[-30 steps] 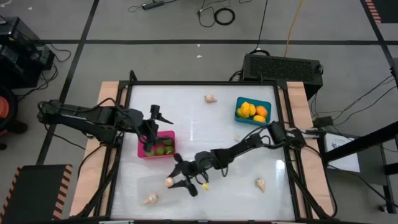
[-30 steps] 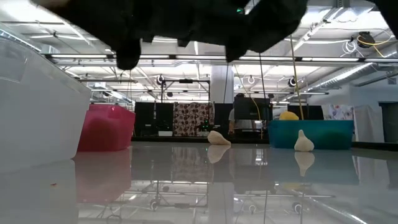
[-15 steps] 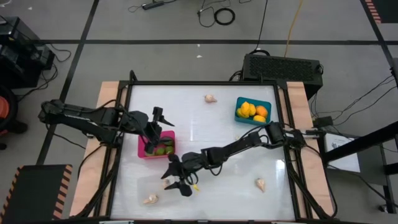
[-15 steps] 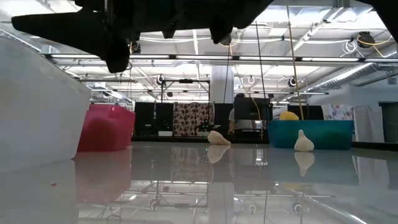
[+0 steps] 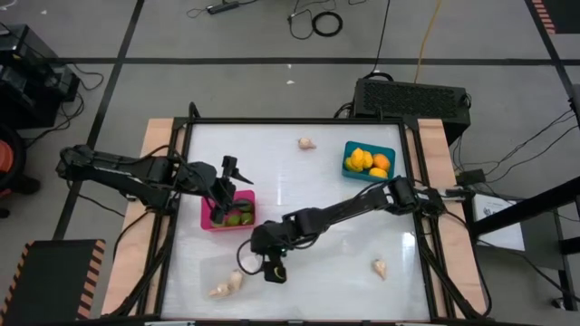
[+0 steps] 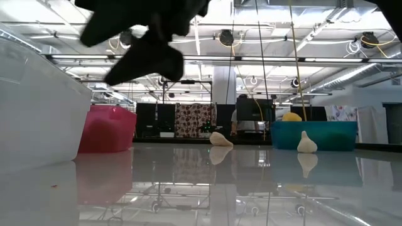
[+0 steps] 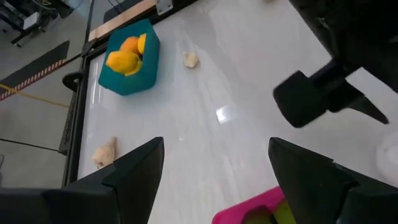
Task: Sort produce into baskets
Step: Put the garlic into the white bin
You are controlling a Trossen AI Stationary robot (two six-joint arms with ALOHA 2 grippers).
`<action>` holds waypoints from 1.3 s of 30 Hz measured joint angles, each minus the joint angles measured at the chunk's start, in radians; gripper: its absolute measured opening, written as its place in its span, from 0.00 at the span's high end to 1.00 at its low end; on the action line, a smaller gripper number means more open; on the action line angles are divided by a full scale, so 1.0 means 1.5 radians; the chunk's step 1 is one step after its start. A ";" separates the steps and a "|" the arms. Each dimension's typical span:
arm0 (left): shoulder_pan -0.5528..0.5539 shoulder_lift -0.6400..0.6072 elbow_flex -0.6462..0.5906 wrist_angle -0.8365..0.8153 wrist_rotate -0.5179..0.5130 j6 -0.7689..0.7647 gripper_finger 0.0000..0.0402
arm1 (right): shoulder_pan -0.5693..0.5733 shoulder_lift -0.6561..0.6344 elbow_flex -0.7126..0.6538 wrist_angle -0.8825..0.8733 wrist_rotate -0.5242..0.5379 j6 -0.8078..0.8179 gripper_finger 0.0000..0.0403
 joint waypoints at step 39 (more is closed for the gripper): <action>0.173 0.020 0.000 -0.037 0.057 -0.013 0.26 | -0.442 -0.001 0.048 -0.418 0.290 -0.265 0.50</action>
